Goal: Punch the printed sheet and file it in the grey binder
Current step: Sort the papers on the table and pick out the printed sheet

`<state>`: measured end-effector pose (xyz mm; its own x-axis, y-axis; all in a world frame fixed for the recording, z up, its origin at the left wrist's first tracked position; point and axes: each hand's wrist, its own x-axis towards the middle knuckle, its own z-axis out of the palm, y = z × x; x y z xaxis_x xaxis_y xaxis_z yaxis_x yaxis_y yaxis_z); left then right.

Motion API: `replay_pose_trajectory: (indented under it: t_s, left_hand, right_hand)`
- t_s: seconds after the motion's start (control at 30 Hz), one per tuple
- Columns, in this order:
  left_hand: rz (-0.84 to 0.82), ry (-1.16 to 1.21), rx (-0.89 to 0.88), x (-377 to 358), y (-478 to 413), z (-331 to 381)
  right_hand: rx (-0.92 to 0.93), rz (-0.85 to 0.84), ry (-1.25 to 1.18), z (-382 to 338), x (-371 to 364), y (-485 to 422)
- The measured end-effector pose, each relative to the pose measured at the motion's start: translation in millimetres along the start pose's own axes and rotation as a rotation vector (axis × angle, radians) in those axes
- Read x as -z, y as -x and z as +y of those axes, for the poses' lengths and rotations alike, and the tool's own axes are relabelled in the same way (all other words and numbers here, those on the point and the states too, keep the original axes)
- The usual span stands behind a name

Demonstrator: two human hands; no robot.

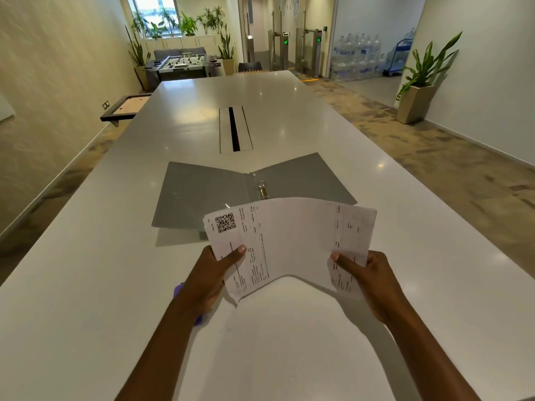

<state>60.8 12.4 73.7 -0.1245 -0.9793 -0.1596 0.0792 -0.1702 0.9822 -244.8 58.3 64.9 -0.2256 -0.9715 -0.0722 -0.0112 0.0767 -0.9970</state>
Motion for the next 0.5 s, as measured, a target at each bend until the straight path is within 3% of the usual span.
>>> replay_pose_trajectory:
  t_s: [0.27, 0.5]
  left_hand:
    - [0.150, -0.091, -0.104, -14, 3, -6]
    - [0.241, -0.124, -0.116, -20, 7, -25]
  right_hand:
    - [0.034, 0.056, -0.144, 13, 0, 3]
    - [0.078, 0.043, 0.031, 34, -1, 2]
